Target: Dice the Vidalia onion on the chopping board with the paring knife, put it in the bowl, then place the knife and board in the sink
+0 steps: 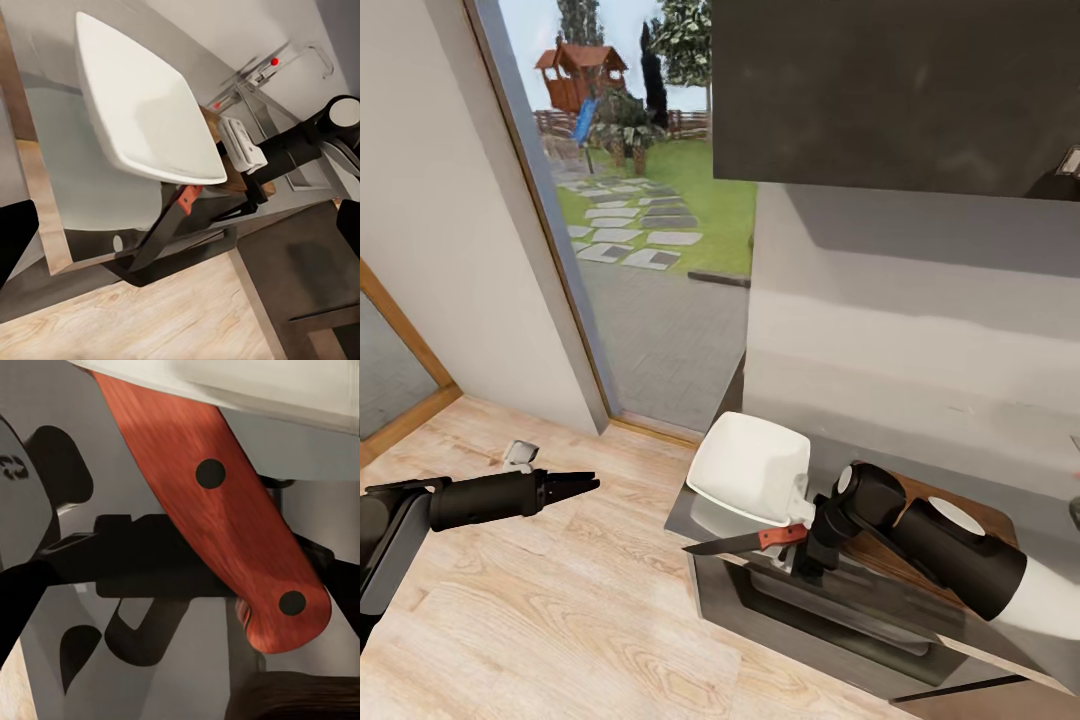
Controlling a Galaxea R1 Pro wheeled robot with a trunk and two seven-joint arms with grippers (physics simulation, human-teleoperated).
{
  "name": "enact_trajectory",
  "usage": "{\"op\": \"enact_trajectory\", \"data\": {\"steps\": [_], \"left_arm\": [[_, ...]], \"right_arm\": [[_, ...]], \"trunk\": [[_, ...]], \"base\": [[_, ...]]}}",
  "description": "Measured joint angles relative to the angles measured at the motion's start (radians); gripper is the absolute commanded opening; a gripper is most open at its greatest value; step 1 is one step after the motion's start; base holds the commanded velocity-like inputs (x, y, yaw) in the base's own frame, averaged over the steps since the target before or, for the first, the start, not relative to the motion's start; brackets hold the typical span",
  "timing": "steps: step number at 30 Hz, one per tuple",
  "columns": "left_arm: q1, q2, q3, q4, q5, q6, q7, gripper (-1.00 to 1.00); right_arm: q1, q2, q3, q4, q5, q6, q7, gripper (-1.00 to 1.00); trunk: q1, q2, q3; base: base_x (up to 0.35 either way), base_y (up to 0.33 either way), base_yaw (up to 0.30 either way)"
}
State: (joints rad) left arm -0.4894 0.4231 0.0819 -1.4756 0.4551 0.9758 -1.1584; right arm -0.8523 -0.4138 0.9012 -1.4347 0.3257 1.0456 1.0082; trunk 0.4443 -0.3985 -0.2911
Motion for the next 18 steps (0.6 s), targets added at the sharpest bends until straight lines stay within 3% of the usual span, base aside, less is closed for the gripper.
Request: {"op": "enact_trajectory", "data": {"steps": [18], "left_arm": [[0.000, 0.000, 0.000, 0.000, 0.000, 0.000, 0.000, 1.00]], "right_arm": [[0.000, 0.000, 0.000, 0.008, -0.006, 0.000, -0.003, -1.00]], "trunk": [[0.005, 0.000, 0.010]], "base": [[0.000, 0.000, 0.000]]}}
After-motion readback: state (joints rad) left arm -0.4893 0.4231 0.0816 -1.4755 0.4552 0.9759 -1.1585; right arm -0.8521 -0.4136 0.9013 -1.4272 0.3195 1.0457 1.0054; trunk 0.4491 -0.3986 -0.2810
